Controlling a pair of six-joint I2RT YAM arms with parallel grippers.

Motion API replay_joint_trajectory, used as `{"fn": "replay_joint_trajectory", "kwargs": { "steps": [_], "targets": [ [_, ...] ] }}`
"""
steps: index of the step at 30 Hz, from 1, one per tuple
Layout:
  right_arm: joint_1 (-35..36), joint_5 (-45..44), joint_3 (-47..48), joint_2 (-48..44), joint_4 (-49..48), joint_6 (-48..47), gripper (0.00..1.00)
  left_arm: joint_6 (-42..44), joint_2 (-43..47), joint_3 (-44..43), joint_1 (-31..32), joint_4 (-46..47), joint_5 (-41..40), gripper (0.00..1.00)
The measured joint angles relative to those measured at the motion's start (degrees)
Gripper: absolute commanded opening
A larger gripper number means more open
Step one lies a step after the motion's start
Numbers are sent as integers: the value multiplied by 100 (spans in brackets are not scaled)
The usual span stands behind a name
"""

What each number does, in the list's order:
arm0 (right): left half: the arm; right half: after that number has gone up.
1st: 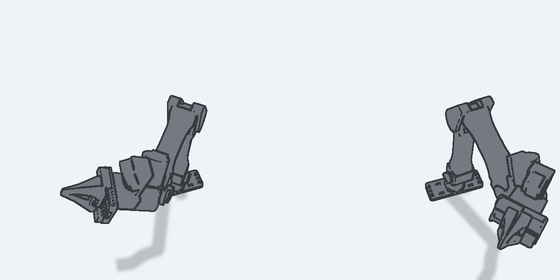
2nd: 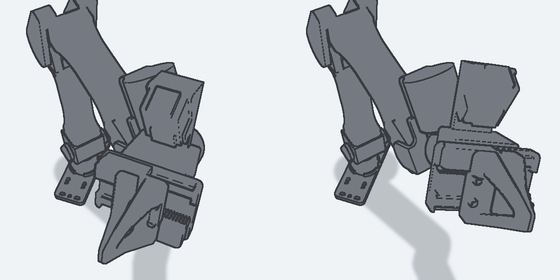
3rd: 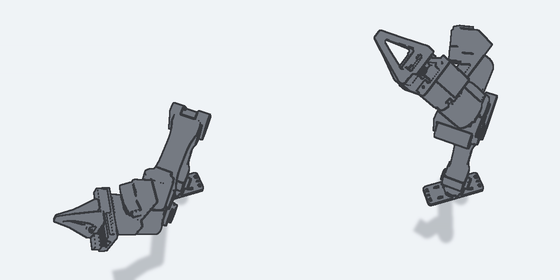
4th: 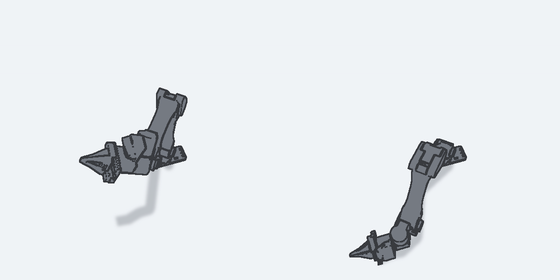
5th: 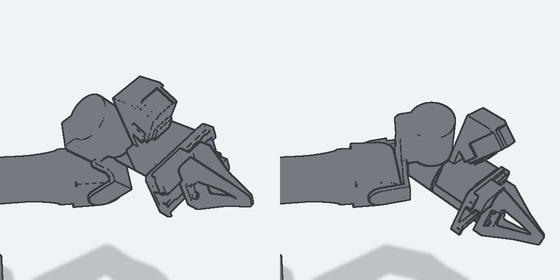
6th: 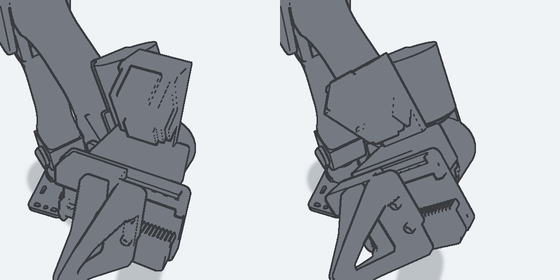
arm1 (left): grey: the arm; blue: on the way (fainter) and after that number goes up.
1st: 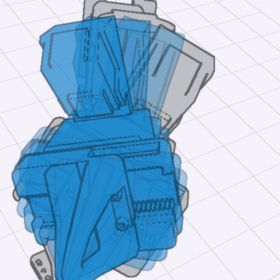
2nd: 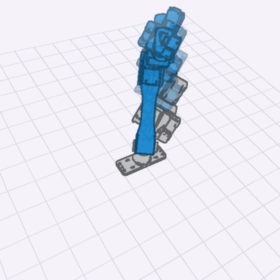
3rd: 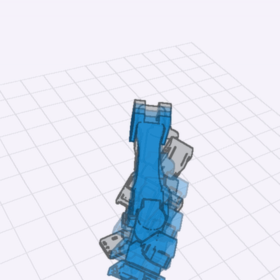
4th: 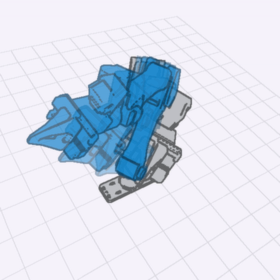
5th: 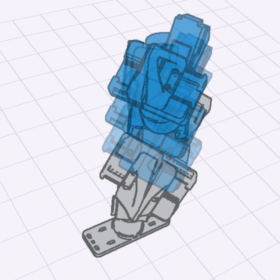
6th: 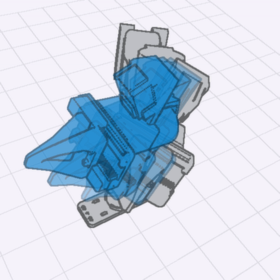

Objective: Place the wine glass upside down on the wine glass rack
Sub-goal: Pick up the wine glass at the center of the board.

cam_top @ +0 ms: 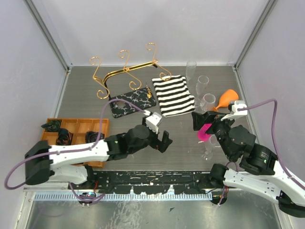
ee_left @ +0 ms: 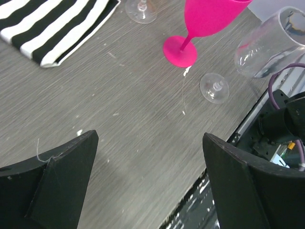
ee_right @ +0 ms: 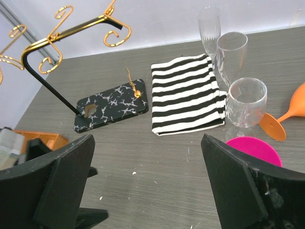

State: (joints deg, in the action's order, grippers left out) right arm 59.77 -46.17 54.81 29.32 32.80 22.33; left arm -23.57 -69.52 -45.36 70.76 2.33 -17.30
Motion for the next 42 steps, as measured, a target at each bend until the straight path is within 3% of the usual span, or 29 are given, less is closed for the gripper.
{"fn": "replay_joint_trajectory", "kwargs": {
  "steps": [9, 20, 24, 42],
  "targets": [
    [0, 116, -236, -4, 321, 341, 100, 820, -1910, 4, 39, 2382, 470, 99],
    [0, 114, -216, -186, 789, 614, 99, 1384, -4068, 20, 39, 5713, 1661, 74],
    [0, 103, -107, -245, 966, 682, 99, 1445, -4658, -2, 39, 6754, 1965, 70],
    [0, 79, 92, -190, 1274, 763, 99, 1390, -5735, -940, 46, 7604, 2264, 60]
  ]
}}
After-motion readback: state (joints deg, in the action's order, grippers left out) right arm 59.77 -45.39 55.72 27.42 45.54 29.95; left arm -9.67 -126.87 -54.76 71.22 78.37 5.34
